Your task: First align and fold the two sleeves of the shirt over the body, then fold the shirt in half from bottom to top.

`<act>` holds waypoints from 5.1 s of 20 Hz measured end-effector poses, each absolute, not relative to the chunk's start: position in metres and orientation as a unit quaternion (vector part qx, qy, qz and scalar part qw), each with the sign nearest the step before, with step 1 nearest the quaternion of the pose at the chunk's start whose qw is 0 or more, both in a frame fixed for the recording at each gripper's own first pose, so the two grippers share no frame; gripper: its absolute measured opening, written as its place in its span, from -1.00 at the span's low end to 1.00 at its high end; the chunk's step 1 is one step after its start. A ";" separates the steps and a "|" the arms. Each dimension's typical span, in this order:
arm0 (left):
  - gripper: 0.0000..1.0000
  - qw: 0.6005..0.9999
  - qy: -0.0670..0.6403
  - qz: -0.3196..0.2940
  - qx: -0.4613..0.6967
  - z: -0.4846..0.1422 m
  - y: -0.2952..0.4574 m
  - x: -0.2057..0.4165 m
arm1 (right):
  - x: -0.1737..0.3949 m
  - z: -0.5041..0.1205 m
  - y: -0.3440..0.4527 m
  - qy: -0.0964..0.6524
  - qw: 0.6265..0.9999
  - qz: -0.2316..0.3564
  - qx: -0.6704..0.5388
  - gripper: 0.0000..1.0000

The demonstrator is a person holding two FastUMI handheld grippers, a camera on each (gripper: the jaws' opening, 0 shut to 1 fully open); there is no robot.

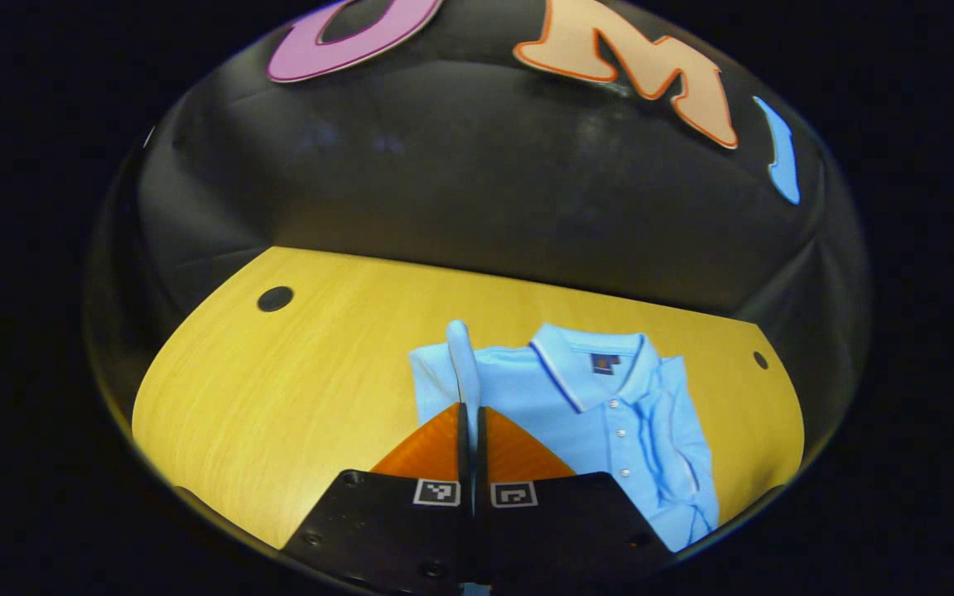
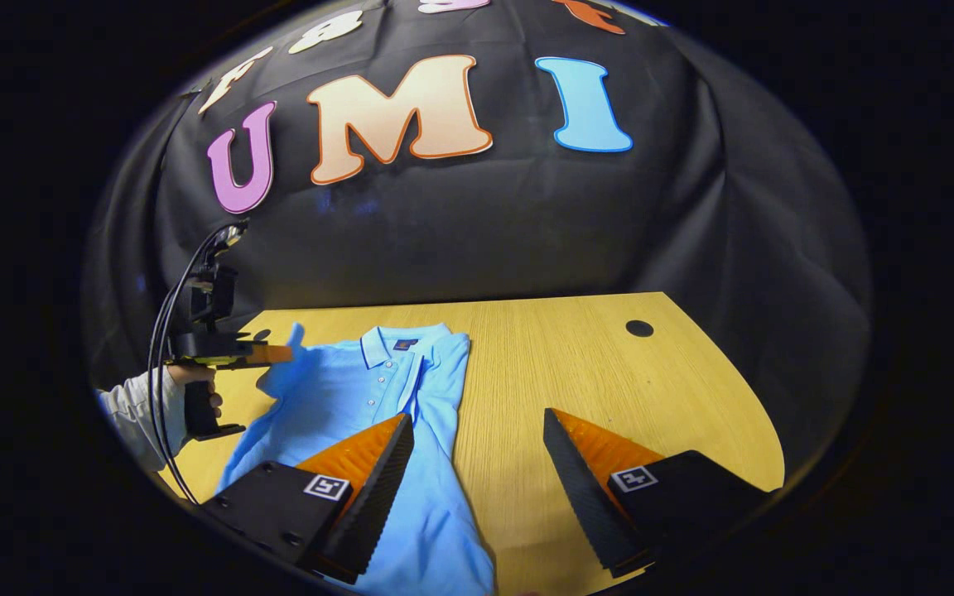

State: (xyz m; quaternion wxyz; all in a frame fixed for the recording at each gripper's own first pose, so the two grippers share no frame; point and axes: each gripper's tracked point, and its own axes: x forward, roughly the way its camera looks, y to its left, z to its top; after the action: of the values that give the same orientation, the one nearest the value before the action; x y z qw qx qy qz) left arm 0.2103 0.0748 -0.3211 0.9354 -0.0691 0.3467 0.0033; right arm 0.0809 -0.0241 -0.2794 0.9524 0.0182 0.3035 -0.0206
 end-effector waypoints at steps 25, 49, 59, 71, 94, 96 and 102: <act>0.92 0.949 0.311 -0.021 -0.039 -0.272 0.085 0.016 | -0.016 -0.297 0.006 0.308 0.951 0.007 0.003 0.90; 0.92 0.916 0.401 -0.019 0.005 -0.351 0.102 -0.193 | -0.183 -0.394 -0.003 0.470 0.882 0.011 -0.029 0.98; -1.00 0.899 0.435 -0.023 -0.038 -0.350 0.076 -0.183 | -0.175 -0.383 0.031 0.466 0.883 0.053 0.006 -0.94; -1.00 0.919 0.377 -0.027 -0.110 -0.281 0.087 -0.088 | -0.058 -0.304 0.056 0.381 0.920 0.057 0.071 -0.94; -1.00 0.946 0.295 -0.070 -0.115 -0.266 0.091 0.209 | 0.227 -0.312 0.034 0.272 0.959 0.009 0.075 -0.96; -1.00 0.949 0.290 -0.075 -0.098 -0.279 0.092 0.232 | 0.248 -0.328 0.031 0.278 0.957 -0.004 0.077 -0.95; -1.00 0.949 0.302 -0.055 -0.069 -0.335 0.102 0.270 | 0.280 -0.382 0.022 0.299 0.950 -0.040 0.078 -0.96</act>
State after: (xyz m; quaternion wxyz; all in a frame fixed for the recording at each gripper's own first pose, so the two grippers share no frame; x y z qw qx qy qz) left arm 0.2695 0.1019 -0.3354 0.9493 -0.0692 0.3017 -0.0550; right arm 0.2801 0.0220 -0.3818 0.9502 0.0781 0.2990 -0.0405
